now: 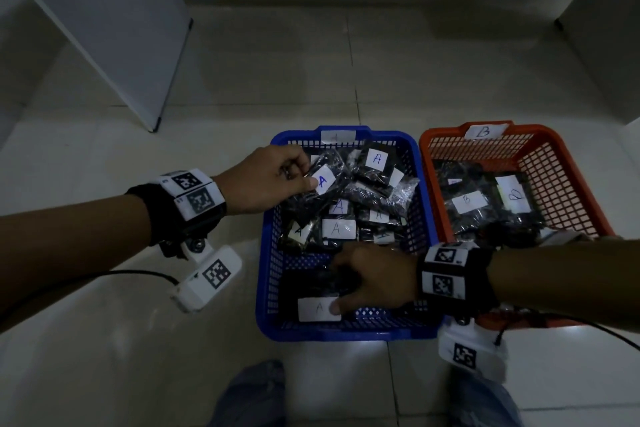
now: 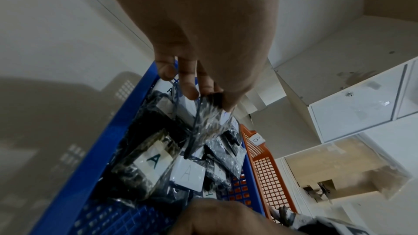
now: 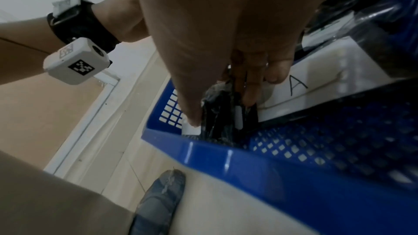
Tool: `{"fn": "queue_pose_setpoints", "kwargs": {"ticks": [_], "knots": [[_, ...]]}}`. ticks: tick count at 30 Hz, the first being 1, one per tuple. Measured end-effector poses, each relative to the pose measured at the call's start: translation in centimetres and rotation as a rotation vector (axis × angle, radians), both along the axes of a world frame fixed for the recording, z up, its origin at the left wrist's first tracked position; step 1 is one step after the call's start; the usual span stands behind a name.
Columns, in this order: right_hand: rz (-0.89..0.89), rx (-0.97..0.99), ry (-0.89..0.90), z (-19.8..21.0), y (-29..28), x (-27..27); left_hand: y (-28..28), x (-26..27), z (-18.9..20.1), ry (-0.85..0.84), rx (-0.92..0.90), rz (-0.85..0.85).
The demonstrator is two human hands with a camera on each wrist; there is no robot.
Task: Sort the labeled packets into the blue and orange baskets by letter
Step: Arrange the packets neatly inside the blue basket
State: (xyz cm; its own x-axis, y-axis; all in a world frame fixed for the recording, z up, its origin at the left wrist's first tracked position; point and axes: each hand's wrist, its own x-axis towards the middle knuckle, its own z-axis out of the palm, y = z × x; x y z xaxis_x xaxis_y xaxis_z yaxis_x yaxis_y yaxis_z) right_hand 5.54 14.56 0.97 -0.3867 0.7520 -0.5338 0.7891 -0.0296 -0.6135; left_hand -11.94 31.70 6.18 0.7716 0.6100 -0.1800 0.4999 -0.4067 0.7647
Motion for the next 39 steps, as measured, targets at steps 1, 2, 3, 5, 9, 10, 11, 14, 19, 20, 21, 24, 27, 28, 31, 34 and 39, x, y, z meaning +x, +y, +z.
{"fn": "queue_pose_setpoints", "kwargs": {"ticks": [1,2,3,5,9,10,11,14,19,20,21,24,27,28,31,34,39], "knots": [[-0.02,-0.022,-0.014,-0.1,0.1,-0.2,-0.1,0.0,0.1,0.0,-0.009,-0.011],[-0.038,-0.046,-0.021,-0.1,0.3,-0.3,-0.2,0.0,0.2,0.002,-0.025,-0.027],[-0.056,-0.069,-0.022,-0.2,0.4,-0.3,-0.3,0.0,0.4,0.006,-0.052,-0.054],[-0.085,-0.114,-0.015,0.2,0.9,0.3,-0.6,0.2,1.0,0.028,-0.138,-0.137],[-0.02,-0.257,-0.071,2.9,2.3,3.7,-1.6,0.4,1.7,0.154,-0.227,-0.315],[0.022,-0.267,-0.107,3.7,2.6,4.7,-1.8,0.5,1.8,0.216,-0.222,-0.374],[0.059,-0.256,-0.168,4.4,2.8,5.8,-2.1,0.4,1.7,0.293,-0.205,-0.443],[0.095,-0.199,-0.297,5.5,3.1,8.0,-3.2,0.5,1.3,0.536,-0.086,-0.615],[0.074,-0.155,-0.33,5.7,2.9,8.4,-6.2,0.9,-1.1,0.675,0.241,-0.733],[0.079,-0.147,-0.344,5.7,2.9,8.4,-6.6,0.8,-1.7,0.664,0.292,-0.726],[0.08,-0.143,-0.352,5.6,2.9,8.4,-6.8,0.8,-2.3,0.655,0.335,-0.718],[0.074,-0.147,-0.353,5.3,2.8,8.5,-7.0,0.7,-3.2,0.606,0.408,-0.702],[0.072,-0.134,-0.335,5.3,2.6,8.6,-7.0,0.7,-3.3,0.495,0.441,-0.704],[0.061,-0.125,-0.315,5.3,2.5,8.7,-7.1,0.7,-3.1,0.486,0.43,-0.724],[-0.001,-0.121,-0.247,5.5,2.3,8.8,-7.7,0.8,-2.7,0.591,0.392,-0.872],[-0.019,-0.117,-0.253,5.4,2.3,8.9,-8.2,0.8,-3.3,0.734,0.446,-1.008],[0.036,-0.112,-0.348,5.3,2.3,8.6,-8.5,0.6,-4.7,0.725,0.486,-1.006]]}}
